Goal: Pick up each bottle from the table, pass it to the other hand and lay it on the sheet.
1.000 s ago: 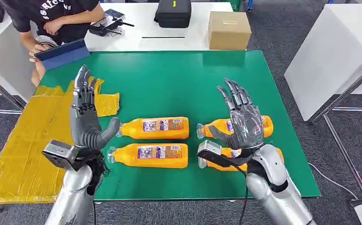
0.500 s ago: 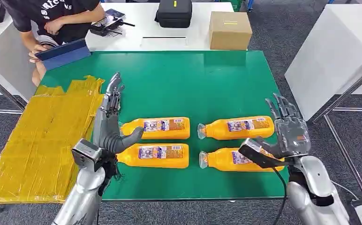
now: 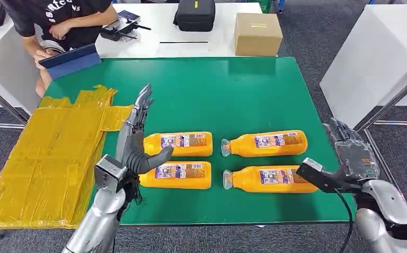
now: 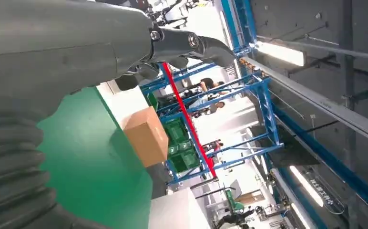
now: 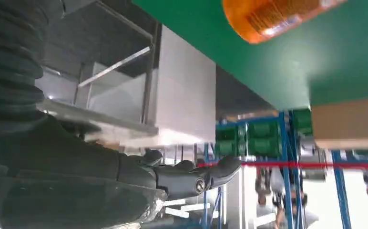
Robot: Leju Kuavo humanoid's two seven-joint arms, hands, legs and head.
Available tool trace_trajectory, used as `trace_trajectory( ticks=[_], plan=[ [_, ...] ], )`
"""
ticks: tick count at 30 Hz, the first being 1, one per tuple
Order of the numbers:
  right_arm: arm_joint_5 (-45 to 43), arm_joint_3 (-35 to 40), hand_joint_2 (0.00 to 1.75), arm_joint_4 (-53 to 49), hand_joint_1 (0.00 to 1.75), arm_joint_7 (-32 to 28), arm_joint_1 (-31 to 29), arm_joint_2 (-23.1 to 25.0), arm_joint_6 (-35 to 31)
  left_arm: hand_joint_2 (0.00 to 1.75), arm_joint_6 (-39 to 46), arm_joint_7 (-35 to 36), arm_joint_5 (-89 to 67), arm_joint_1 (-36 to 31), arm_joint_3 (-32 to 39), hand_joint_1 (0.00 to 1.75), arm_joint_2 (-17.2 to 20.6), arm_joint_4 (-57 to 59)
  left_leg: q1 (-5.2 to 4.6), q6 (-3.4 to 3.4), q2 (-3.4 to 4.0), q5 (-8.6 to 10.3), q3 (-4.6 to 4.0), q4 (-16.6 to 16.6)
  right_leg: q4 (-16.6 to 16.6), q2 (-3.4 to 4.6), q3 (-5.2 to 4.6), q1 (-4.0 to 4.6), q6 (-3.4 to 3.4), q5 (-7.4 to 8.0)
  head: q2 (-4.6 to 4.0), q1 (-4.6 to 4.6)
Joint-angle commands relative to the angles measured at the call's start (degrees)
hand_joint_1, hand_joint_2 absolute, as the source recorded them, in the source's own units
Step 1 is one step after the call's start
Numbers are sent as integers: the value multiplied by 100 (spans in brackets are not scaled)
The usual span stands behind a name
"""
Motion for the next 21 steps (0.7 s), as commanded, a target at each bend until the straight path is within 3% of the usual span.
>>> trace_trajectory(
  ticks=[1,8,17,21],
  plan=[
    [-531,-444,175,796,0,-163,-211,-492,648,175,-123,25,65,-425,-133,0,110,691,0,-9,-7,-4,15,-3,-5,-11,19,0,-2,-6,0,2],
    [-201,-118,175,1576,0,-80,-819,-228,625,175,-128,10,78,-632,-111,0,78,1043,2,-19,10,-11,36,-8,-12,3,41,3,-7,-6,0,2],
    [-403,458,175,2190,0,-415,-1407,-207,845,175,-319,125,374,-787,168,0,78,1295,7,-17,24,-10,32,-7,-10,18,33,3,-8,-1,0,2],
    [-783,571,175,2123,0,-688,-1368,-169,993,175,-182,92,96,-740,-56,0,69,1186,9,-16,18,-9,34,-8,-10,11,40,2,-8,-5,0,2]
  ],
)
